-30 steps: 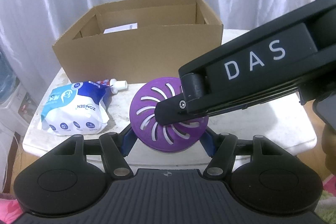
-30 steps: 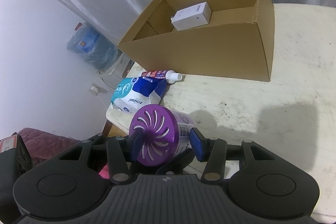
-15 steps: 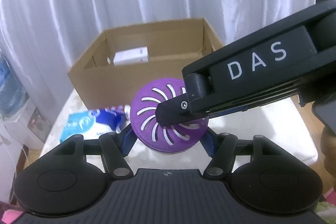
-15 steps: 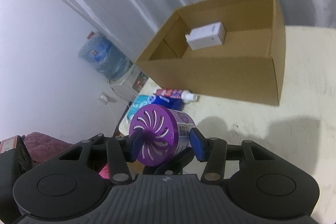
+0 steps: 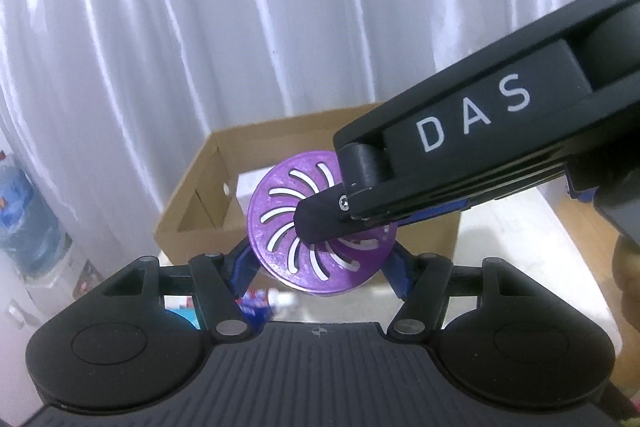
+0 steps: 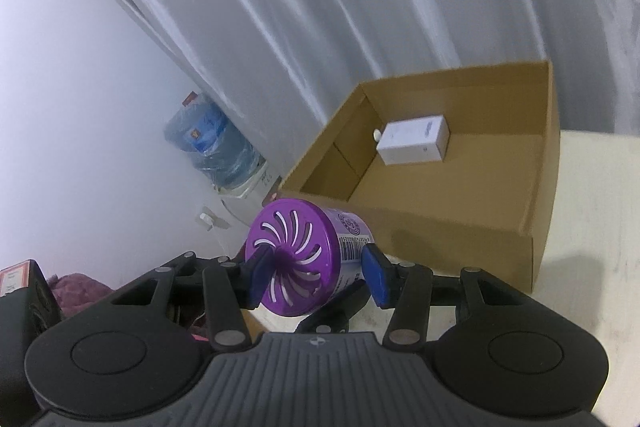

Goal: Organize objects
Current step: 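Carry the purple-lidded jar with the right tool over the cardboard box, then lower the jar into the cardboard box and open the right tool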

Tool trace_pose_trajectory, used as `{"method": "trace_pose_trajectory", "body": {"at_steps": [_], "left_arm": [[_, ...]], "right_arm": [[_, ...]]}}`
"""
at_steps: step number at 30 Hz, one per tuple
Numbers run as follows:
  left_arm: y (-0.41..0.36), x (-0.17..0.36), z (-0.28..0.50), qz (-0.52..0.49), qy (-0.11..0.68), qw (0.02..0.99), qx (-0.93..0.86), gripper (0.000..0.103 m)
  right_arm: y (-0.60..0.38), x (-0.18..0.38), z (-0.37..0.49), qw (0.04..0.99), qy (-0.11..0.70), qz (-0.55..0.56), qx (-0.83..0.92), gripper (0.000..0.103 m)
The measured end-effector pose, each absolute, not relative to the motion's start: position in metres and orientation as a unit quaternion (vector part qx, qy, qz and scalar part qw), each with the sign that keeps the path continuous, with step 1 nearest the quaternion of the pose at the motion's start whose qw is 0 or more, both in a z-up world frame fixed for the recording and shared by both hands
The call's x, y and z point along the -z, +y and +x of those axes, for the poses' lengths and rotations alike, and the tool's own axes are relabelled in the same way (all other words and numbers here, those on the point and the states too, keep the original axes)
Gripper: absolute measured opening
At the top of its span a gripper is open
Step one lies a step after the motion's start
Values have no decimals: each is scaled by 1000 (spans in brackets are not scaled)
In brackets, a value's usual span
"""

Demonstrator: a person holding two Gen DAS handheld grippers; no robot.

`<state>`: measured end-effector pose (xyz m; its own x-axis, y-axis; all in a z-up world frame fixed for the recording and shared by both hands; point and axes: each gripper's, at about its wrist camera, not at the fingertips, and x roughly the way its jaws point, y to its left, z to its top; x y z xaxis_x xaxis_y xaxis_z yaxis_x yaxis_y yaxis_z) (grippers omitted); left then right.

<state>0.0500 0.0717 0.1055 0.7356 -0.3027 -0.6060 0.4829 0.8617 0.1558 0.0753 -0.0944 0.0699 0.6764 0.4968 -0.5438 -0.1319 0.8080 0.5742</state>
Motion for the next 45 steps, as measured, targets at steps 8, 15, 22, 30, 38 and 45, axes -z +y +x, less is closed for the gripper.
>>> {"method": "trace_pose_trajectory", "body": {"at_steps": [8,15,22,30,38,45], "left_arm": [[63,-121,79,169,283,920,212,64],[63,-119,141,173,317,906,223,64],[59,-87,216,189,401,867,227,64],[50,-35,264,209,489,816,228,65],[46,-12,294,224,522,789,234,68],[43,-5,303,229,526,777,260,75]], "right_arm": [[-98,-87,116,882,356,247,-183,53],[-99,-93,172,872,383,244,-186,54],[-95,-60,248,832,457,254,-184,54],[-93,-1,300,778,535,278,-178,54],[-96,29,316,748,563,304,-176,53],[-93,43,322,738,574,312,-168,53]]}}
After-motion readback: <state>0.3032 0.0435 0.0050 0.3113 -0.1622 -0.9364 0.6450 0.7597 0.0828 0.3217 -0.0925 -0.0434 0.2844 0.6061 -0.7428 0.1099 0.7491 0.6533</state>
